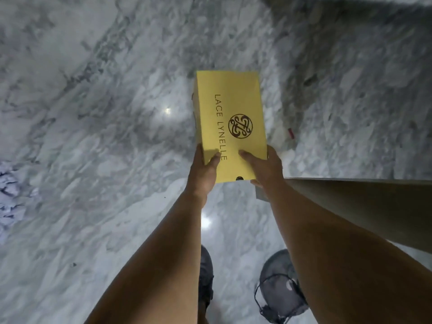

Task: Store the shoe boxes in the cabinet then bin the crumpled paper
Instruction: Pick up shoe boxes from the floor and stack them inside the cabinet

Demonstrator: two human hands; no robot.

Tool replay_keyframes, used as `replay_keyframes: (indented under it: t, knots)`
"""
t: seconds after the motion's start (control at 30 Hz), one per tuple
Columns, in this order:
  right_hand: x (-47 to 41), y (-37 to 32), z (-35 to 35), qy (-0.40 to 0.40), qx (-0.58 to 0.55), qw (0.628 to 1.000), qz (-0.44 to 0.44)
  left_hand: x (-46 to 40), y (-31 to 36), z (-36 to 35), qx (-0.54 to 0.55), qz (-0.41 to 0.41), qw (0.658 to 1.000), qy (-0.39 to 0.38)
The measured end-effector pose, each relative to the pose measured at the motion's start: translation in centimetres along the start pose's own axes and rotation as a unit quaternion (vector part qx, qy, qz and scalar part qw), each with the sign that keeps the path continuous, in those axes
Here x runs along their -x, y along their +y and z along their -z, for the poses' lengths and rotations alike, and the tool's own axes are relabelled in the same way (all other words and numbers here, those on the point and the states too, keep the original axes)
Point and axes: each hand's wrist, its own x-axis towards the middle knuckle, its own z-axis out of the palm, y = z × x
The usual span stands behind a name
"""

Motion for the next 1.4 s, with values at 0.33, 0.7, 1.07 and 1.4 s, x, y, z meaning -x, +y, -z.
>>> replay_keyframes:
  t: [0.33,0.7,1.07,1.4]
  knots:
    - [17.1,2.6,-1.7,-0.021,0.058,0.994,0.090,14.7,-3.9,7.5,0.075,0.011,0.993,0.089]
    - [52.1,5.1,-8.1,-0.189,0.235,0.929,0.214,49.6,-12.4,27.8,0.202,-0.004,0.953,0.224]
    - [85.1,0.6,-17.4,-0.328,0.288,0.816,0.379,77.4,-14.3,45.3,0.297,-0.033,0.862,0.410]
    - [95.2,-13.5,-32.2,-0.359,0.298,0.766,0.442,80.1,-5.5,61.9,0.313,-0.102,0.820,0.468]
